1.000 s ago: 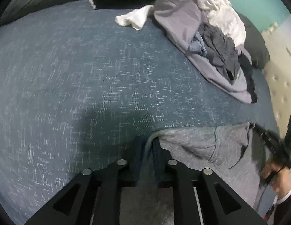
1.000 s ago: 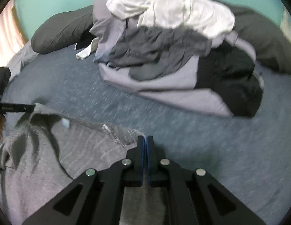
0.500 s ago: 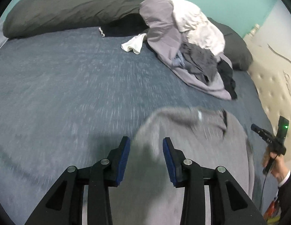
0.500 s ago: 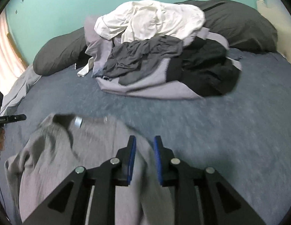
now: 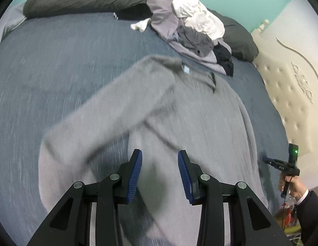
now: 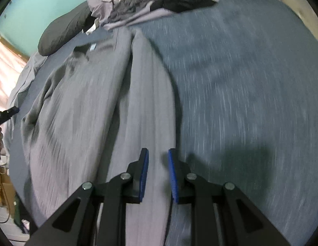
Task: Fold clothes
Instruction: 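Open both tools and lay the sweatshirt flat on the bed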
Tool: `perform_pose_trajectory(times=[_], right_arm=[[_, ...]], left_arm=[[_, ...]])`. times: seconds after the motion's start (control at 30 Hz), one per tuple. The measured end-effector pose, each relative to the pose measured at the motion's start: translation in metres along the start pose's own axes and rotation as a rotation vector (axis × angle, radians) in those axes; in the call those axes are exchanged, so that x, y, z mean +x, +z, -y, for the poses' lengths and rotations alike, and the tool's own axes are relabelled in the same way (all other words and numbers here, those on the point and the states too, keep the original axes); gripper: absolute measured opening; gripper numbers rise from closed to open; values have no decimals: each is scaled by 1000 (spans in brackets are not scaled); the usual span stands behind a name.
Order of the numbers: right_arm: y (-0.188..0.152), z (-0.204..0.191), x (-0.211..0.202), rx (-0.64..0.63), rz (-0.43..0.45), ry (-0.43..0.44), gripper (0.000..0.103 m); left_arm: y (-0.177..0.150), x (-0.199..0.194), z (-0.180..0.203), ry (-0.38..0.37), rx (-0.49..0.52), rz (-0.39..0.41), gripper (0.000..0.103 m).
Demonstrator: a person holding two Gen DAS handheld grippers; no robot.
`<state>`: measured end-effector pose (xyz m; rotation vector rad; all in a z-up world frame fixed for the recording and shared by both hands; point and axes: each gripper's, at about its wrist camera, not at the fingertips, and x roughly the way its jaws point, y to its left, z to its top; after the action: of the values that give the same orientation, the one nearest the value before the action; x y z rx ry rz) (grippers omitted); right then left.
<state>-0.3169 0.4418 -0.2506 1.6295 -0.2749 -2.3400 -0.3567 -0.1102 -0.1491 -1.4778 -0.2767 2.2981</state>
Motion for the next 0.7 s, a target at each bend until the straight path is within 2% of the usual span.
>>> perform_pose_trajectory(times=[0.17, 0.3, 0.47, 0.7], right_arm=[[-51, -12, -7, -27, -82, -13, 19], [-84, -13, -12, 3, -118, -14, 19], [-115, -21, -21, 2, -141, 14, 19], [-137, -33, -17, 7, -202, 64, 19]], left_arm=[[-54, -10, -4, 14, -46, -44, 40], [-89, -16, -3, 8, -69, -71, 40], [-120, -29, 3, -7, -79, -69, 40], [-140, -44, 12, -14, -84, -61, 40]])
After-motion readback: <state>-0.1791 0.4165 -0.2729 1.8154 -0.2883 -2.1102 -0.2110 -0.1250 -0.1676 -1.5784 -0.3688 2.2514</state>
